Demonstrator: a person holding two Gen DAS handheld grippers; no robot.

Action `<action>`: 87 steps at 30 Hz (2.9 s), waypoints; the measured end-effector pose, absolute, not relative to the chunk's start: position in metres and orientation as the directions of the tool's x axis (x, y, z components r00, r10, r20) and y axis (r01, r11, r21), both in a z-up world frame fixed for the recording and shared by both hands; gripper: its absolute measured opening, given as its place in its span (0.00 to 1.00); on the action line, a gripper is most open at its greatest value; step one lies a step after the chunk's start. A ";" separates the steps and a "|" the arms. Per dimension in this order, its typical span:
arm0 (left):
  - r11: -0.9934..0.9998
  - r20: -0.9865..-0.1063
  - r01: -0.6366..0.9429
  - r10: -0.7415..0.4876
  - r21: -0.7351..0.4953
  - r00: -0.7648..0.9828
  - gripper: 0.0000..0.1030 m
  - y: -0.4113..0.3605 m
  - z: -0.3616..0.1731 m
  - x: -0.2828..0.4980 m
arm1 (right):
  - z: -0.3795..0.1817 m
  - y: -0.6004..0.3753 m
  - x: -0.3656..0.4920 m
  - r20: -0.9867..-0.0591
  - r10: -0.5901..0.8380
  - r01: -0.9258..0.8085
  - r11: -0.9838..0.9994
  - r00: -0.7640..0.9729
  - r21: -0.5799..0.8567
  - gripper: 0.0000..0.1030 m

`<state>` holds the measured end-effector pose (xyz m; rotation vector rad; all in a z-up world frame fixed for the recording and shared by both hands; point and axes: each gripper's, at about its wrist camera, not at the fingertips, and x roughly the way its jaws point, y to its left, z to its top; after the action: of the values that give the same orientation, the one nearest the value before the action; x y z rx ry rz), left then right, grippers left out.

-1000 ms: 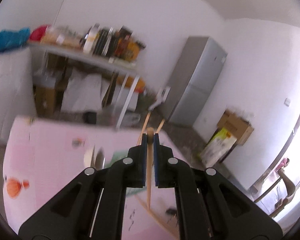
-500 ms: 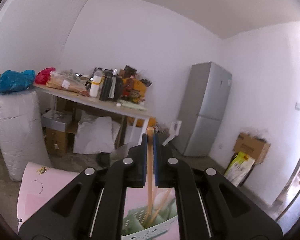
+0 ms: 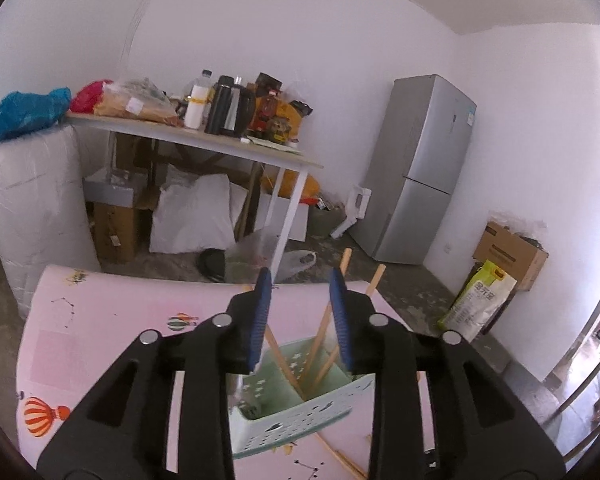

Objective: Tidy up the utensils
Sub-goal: 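Lift the wooden chopstick up into the mint-green holder with the left tool, then open the left tool and lower it back to the table, then lift the held chopstick into the holder with the right tool and open, then lower the right tool and grasp another chopstick on the table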

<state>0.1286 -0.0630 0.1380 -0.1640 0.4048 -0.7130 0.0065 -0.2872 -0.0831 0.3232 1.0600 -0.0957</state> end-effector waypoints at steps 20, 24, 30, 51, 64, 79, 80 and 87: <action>0.752 -0.623 0.648 -0.565 -0.119 0.541 0.55 -0.080 0.027 0.060 | -0.078 -0.282 0.046 -0.911 0.082 0.153 0.976 0.404 0.156 0.16; 0.771 -0.710 0.635 -0.476 -0.052 0.519 0.60 -0.093 -0.010 0.060 | -0.077 -0.277 0.057 -0.919 0.040 0.132 0.986 0.393 0.099 0.10; 0.772 -0.762 0.636 -0.409 0.004 0.502 0.68 -0.104 -0.038 0.058 | -0.076 -0.276 0.062 -0.922 0.028 0.127 0.988 0.387 0.083 0.06; 0.819 -0.803 0.574 -0.343 0.000 0.488 0.85 -0.101 -0.068 0.058 | 0.175 -0.291 -0.019 -0.298 -0.052 0.136 0.953 0.953 0.269 0.06; 0.833 -0.809 0.553 -0.320 0.008 0.493 0.92 -0.104 -0.070 0.062 | 0.204 -0.252 0.051 -0.185 0.013 0.034 0.968 0.983 0.248 0.06; 0.834 -0.809 0.552 -0.318 0.008 0.494 0.92 -0.104 -0.069 0.062 | 0.096 -0.280 0.069 -0.451 0.064 0.093 0.944 0.890 0.317 0.36; 0.834 -0.809 0.552 -0.318 0.008 0.494 0.92 -0.104 -0.069 0.062 | 0.096 -0.282 0.062 -0.445 0.060 0.095 0.944 0.893 0.317 0.40; 0.834 -0.809 0.552 -0.319 0.008 0.493 0.92 -0.104 -0.069 0.062 | 0.083 -0.298 -0.003 -0.451 0.006 0.148 0.941 0.892 0.306 0.47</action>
<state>0.0621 -0.1035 -0.0694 0.2827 0.9131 -0.5366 -0.0035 -0.2976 0.0832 0.3417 0.4647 -0.0751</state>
